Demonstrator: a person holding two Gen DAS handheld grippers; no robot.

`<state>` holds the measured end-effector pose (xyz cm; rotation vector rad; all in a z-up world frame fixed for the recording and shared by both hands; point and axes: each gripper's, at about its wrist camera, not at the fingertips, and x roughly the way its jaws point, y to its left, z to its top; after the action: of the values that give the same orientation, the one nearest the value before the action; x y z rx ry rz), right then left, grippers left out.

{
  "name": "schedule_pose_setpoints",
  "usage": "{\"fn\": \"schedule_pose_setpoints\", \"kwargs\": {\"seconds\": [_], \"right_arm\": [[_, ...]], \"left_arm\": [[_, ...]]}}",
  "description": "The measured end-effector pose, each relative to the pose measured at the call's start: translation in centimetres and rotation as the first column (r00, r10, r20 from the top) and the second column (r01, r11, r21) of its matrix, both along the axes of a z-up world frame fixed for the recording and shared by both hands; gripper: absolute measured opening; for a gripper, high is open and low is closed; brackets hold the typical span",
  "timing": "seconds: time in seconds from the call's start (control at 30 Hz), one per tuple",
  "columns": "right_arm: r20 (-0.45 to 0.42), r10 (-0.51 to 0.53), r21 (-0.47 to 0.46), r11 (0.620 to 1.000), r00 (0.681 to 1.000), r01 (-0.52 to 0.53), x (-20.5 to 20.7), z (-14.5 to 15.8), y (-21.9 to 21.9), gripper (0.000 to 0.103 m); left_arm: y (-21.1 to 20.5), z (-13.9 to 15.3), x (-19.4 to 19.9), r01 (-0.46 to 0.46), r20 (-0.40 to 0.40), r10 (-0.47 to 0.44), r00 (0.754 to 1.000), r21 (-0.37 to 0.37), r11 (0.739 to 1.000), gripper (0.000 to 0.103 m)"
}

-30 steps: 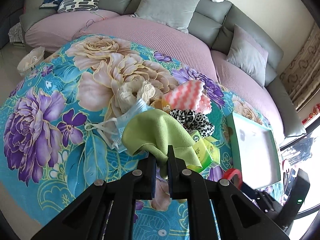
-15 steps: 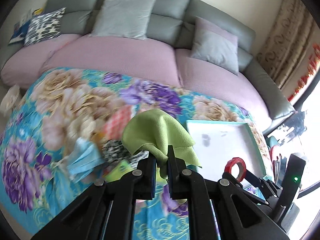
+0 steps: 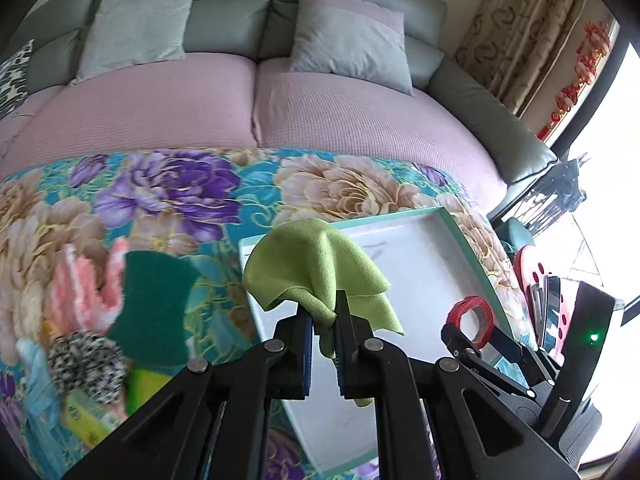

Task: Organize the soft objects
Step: 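Carry the green cloth and red tape into the tray and release both, then move both tools back toward the pile of soft items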

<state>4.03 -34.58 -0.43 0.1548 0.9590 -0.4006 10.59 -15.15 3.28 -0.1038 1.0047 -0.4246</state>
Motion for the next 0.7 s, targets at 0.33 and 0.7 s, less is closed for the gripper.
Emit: {"fn": "schedule_pose_setpoints", "kwargs": {"seconds": [0.33, 0.7], "right_arm": [[0.023, -0.071, -0.008, 0.997, 0.997, 0.071, -0.2, 0.0, -2.4, 0.063], [-0.019, -0.031, -0.035, 0.999, 0.999, 0.03, 0.2, -0.6, -1.3, 0.103]], "left_arm": [[-4.3, -2.6, 0.7, 0.096, 0.008, -0.096, 0.995, -0.007, 0.995, 0.016], [-1.4, -3.3, 1.3, -0.018, -0.016, 0.018, 1.0, -0.005, 1.0, 0.083]]}}
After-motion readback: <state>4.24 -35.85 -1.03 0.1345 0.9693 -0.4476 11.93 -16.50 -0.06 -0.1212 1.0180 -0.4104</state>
